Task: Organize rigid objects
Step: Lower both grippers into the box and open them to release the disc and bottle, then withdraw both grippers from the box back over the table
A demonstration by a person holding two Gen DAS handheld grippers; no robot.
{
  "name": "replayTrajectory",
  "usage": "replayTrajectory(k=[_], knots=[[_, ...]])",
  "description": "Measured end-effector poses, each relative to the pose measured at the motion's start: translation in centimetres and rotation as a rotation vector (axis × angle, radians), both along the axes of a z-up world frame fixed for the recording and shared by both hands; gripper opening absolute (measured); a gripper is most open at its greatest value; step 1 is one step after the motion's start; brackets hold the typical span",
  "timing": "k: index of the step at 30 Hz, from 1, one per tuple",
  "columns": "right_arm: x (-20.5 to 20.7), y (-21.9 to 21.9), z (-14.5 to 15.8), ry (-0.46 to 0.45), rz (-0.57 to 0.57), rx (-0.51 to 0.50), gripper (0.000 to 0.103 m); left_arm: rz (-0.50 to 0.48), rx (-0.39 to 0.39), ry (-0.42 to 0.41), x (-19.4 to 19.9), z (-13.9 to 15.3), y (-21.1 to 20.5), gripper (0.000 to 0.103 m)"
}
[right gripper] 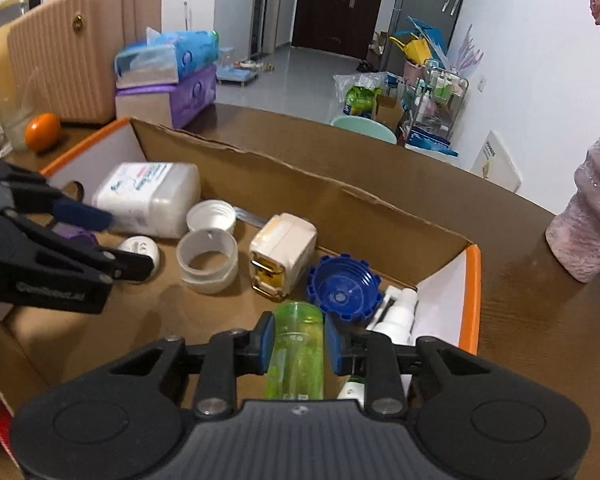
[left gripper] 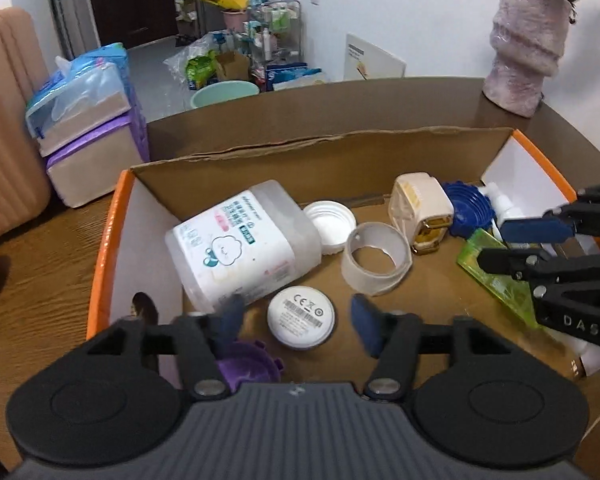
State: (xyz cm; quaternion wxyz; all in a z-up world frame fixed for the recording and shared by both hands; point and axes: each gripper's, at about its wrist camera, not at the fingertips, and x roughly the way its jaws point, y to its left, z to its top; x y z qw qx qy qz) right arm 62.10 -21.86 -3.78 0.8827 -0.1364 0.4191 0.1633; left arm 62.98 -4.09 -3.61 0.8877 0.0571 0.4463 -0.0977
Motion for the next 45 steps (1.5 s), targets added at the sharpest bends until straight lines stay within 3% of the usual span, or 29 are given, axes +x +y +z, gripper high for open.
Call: replayTrajectory(k=[5, 8, 12, 14, 18, 23, 27, 33, 41, 45], knots=[[-1.5, -0.1, 1.4, -0.009, -0.015, -0.023, 0.027, 0.025, -0.019, 0.003, -0.9, 1.4, 0.7, 0.065], [-3.5, -0.4, 4.1, -0.022, -0.01, 0.003, 0.032, 0.022, -0.033, -0.014, -2.7, 3.8, 1.3, 0.078], [-7.2, -0.6, 8.3, -0.054, -0.009, 0.027, 0.057, 0.026, -0.064, -0.028, -6.2, 7.7, 2.4, 0.087], [-9.5, -0.7, 10.2, -0.076, -0.009, 0.038, 0.06, 0.029, -0.07, -0.039, -8.2, 9.4, 3.0, 0.093], [-14.5, -0.9, 13.2, -0.175, -0.007, 0.076, 0.082, 0.046, -0.047, -0.108, -13.2, 12.3, 4.1, 0.099], [-20.4, -1.1, 15.2, -0.285, -0.021, 0.151, 0.083, 0.095, -0.057, -0.291, -20.8, 15.0, 5.5, 0.103], [-25.0, -1.1, 15.1, -0.422, -0.059, 0.211, 0.085, 0.127, -0.036, -0.41, -25.7, 15.2, 6.1, 0.103], [-32.7, -1.9, 12.6, -0.67, -0.091, 0.345, 0.093, 0.134, -0.062, -0.69, -33.6, 13.5, 6.6, 0.103], [-42.1, -2.1, 9.5, -0.843, -0.165, 0.417, 0.097, 0.141, -0.101, -0.862, -43.1, 11.6, 7.0, 0.103], [-46.2, -2.1, 8.1, -0.886, -0.21, 0.421, 0.098, 0.167, -0.072, -0.929, -47.4, 9.6, 6.5, 0.103]])
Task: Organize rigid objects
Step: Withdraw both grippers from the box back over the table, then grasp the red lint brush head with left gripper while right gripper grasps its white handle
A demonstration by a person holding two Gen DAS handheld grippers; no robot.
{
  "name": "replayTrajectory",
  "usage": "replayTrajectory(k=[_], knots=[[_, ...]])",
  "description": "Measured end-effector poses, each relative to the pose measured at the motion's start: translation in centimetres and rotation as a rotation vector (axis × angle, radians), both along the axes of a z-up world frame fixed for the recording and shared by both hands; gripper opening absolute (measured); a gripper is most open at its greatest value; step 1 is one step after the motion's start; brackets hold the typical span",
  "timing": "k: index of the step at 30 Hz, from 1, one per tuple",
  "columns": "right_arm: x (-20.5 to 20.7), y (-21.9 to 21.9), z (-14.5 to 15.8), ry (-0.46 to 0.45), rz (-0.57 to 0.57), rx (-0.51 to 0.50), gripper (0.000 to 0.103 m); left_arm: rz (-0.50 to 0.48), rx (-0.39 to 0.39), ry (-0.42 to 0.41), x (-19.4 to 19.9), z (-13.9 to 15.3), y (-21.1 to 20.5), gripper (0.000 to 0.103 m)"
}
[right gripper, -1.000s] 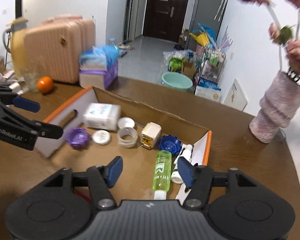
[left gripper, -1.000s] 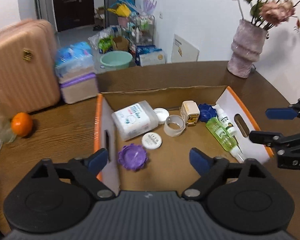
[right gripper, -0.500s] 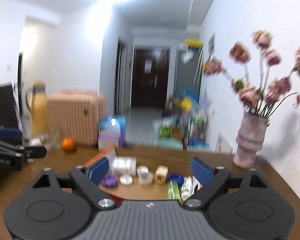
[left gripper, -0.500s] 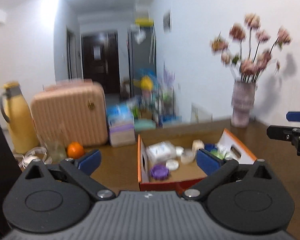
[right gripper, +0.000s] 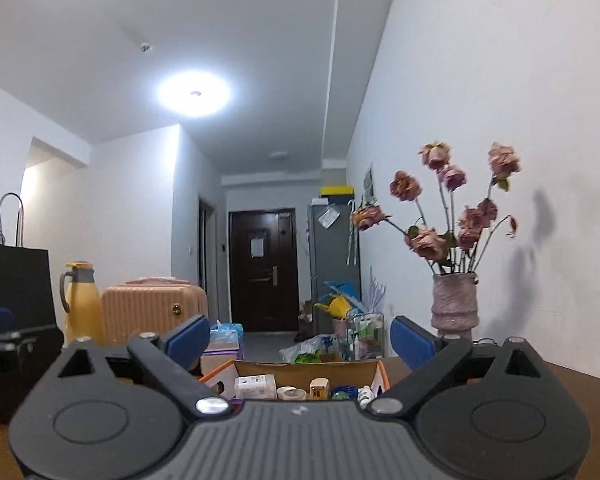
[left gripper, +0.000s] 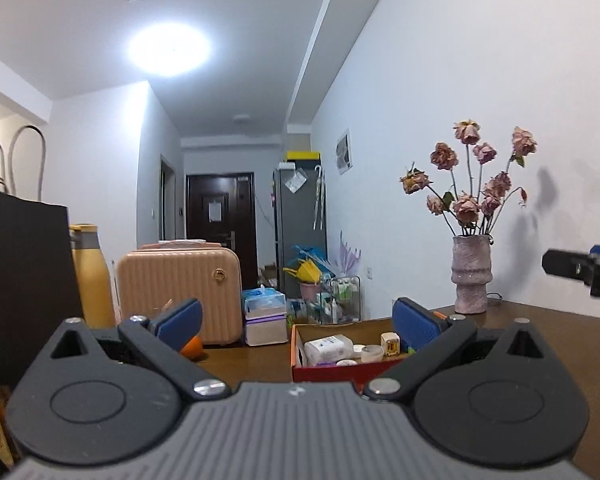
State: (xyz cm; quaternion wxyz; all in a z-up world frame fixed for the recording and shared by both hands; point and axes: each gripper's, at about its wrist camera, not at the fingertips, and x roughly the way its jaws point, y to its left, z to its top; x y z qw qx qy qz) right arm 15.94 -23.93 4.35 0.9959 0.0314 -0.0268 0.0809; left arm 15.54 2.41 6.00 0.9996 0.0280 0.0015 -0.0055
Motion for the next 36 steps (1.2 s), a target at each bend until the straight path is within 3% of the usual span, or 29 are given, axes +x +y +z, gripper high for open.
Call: replayTrajectory(k=[4, 11, 16, 27, 31, 36], knots=[[-3.2, 0.1, -1.2, -0.002, -0.002, -0.029, 0.102, -0.012, -0.016, 0.015, -3.3, -1.8, -0.2, 0.103], [-8.2, 0.2, -4.3, 0.101, -0.036, -0.025, 0.103, -0.007, -0.033, 0.104, -7.6, -4.4, 0.9, 0.103], [-9.6, 0.5, -6.2, 0.162, -0.059, -0.022, 0.103, -0.035, 0.022, 0.091, -8.1, -4.6, 0.0, 0.103], [-4.8, -0.8, -7.8, 0.273, -0.072, 0.014, 0.101, -0.047, 0.014, 0.192, -4.1, -6.0, -1.2, 0.103], [-1.4, -2.1, -7.3, 0.321, -0.076, 0.016, 0.094, -0.071, -0.001, 0.251, -0.8, -5.6, -1.3, 0.103], [4.3, -5.0, -6.5, 0.385, -0.06, 0.076, 0.084, -0.11, -0.087, 0.36, 5.4, -5.3, -1.1, 0.103]])
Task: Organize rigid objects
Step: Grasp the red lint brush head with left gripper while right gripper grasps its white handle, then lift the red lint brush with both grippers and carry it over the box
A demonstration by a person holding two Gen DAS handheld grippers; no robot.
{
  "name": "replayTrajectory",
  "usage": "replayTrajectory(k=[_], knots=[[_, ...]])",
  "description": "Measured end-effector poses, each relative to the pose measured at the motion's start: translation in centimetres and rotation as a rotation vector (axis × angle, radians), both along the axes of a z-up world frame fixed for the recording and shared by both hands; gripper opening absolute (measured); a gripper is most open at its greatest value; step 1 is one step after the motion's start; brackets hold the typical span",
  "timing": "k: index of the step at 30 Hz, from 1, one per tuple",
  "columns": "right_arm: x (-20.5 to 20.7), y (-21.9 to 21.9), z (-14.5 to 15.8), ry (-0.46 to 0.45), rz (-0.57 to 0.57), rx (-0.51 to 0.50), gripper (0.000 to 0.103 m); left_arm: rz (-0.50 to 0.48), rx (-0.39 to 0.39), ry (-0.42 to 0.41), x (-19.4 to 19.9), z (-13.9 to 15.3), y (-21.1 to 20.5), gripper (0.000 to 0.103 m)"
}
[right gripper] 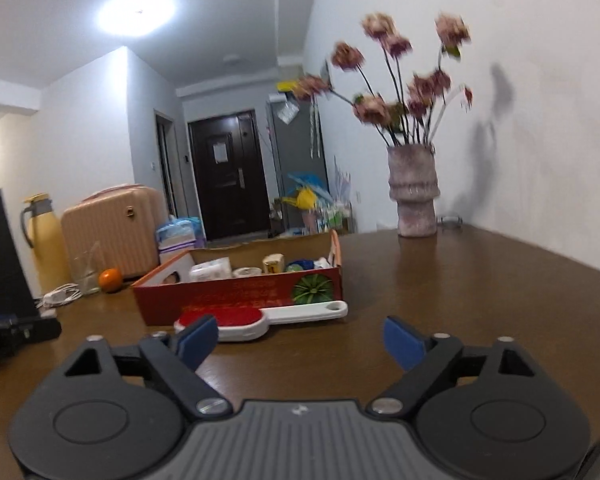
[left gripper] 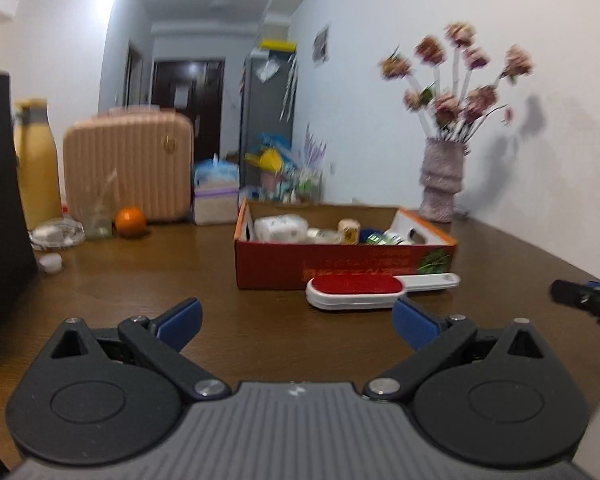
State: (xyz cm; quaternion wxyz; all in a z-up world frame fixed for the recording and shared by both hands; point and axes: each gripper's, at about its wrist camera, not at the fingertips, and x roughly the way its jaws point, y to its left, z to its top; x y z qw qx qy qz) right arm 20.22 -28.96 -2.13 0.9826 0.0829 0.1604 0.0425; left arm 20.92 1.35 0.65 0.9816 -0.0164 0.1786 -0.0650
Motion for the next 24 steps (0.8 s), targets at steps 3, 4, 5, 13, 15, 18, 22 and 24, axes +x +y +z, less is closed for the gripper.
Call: replayTrajectory(k=[3, 4, 5, 13, 15, 18, 22, 24], knots=[[4.4, -1.6, 0.1, 0.069, 0.026, 0.012, 0.073, -0.006, 0.003, 0.079, 4.9, -0.5, -0.4, 0.103], [5.9, -2.0, 0.1, 0.09, 0.038, 0.008, 0.07, -0.019, 0.0, 0.098, 6.4, -0.6, -0.5, 0.103], [7.9, -2.5, 0.0, 0.116, 0.049, 0.005, 0.068, -0.049, -0.004, 0.122, 8.3, -0.8, -0.8, 0.102], [21.0, -4.6, -2.8, 0.293, 0.092, 0.042, 0.04, -0.126, 0.002, 0.291, 20.3, -3.5, -3.7, 0.078], [23.0, -4.9, -3.8, 0.33, 0.098, 0.062, 0.036, -0.141, -0.013, 0.343, 22.5, -4.5, -4.0, 0.069], [24.8, -4.8, -5.2, 0.386, 0.108, 0.052, 0.021, -0.157, -0.042, 0.368, 24.2, -5.6, -4.0, 0.066], [24.9, -4.9, -6.4, 0.39, 0.122, 0.071, 0.013, -0.185, -0.131, 0.37, 24.7, -6.0, -3.3, 0.06], [25.0, -5.1, -6.5, 0.394, 0.129, 0.101, 0.011, -0.184, -0.133, 0.369, 24.8, -5.9, -3.5, 0.059]])
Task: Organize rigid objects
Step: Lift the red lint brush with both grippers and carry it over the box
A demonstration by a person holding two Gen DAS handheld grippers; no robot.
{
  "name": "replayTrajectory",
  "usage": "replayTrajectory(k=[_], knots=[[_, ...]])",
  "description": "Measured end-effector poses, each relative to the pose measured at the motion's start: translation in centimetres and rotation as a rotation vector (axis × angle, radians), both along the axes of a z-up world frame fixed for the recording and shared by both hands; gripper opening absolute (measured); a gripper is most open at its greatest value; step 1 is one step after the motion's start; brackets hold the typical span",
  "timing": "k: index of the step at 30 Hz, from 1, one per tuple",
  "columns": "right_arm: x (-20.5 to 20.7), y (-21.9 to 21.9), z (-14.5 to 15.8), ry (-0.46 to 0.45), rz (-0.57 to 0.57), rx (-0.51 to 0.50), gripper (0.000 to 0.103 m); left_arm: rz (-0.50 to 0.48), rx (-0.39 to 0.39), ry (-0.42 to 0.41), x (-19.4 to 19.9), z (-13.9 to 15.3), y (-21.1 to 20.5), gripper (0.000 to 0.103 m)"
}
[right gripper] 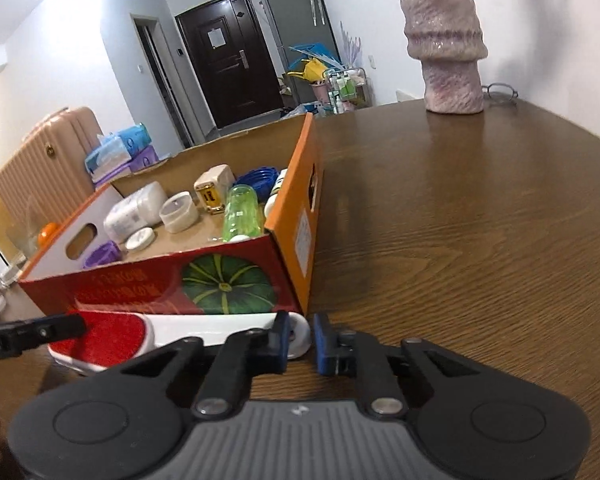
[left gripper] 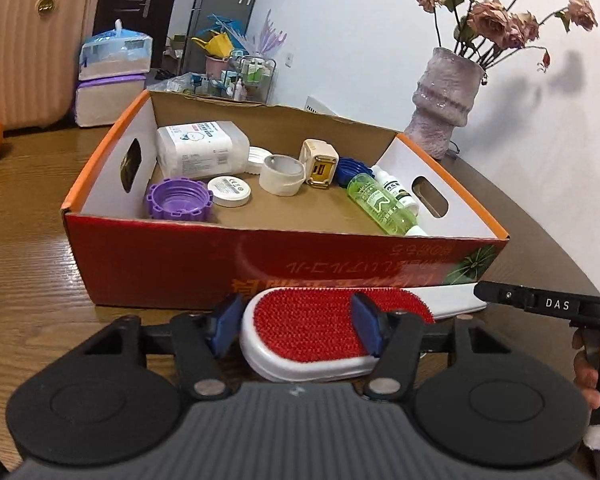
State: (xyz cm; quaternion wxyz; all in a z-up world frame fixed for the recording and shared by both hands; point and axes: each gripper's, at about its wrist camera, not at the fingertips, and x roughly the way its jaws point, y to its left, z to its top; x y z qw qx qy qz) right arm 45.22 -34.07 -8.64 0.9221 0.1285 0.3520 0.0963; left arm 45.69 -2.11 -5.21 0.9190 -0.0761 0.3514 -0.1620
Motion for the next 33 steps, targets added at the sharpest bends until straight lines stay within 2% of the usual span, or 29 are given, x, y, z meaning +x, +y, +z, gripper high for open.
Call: replayTrajectory(k=[3, 6, 10, 12, 16, 17, 19, 23, 26, 29, 33], knots=[[0.3, -0.6, -0.2, 0.014, -0.01, 0.046, 0.014, 0.021, -0.017, 0.008, -0.1, 0.0, 0.1, 0.056], [-0.1, -1.4, -0.6, 0.02, -0.038, 0.115, 0.012, 0.046, -0.022, 0.006, -0.7, 0.3, 0.2, 0.05], [-2.9, 0.1, 0.0, 0.006, -0.044, 0.063, 0.012, 0.1, -0.041, 0.011, -3.0, 1.0, 0.8, 0.045], [-5.6, 0.8, 0.8, -0.04, -0.061, 0.052, 0.011, 0.104, -0.043, -0.045, -5.4, 1.8, 1.2, 0.042], [-13.3, 2.4, 2.3, -0.185, -0.135, 0.066, 0.011, 0.112, -0.04, -0.236, -13.4, 4.0, 1.3, 0.042], [-15.1, 3.0, 2.4, -0.208, -0.152, 0.069, 0.011, 0.121, -0.027, -0.292, -15.9, 4.5, 1.2, 0.042], [-18.0, 3.9, 2.6, -0.238, -0.18, 0.07, 0.011, 0.138, -0.018, -0.353, -19.4, 5.2, 1.3, 0.041], [-23.2, 5.3, 3.5, -0.325, -0.203, 0.022, 0.011, 0.105, -0.012, -0.437, -24.5, 6.3, 2.1, 0.041], [-25.8, 5.5, 4.7, -0.384, -0.213, 0.039, 0.011, 0.089, -0.037, -0.448, -26.8, 6.7, 2.9, 0.041], [-28.3, 6.5, 5.9, -0.43, -0.211, -0.008, 0.011, 0.103, -0.075, -0.485, -29.7, 7.1, 3.5, 0.041], [-31.1, 7.4, 6.8, -0.486, -0.226, -0.01, 0.011, 0.115, -0.097, -0.511, -32.2, 7.5, 4.3, 0.041]])
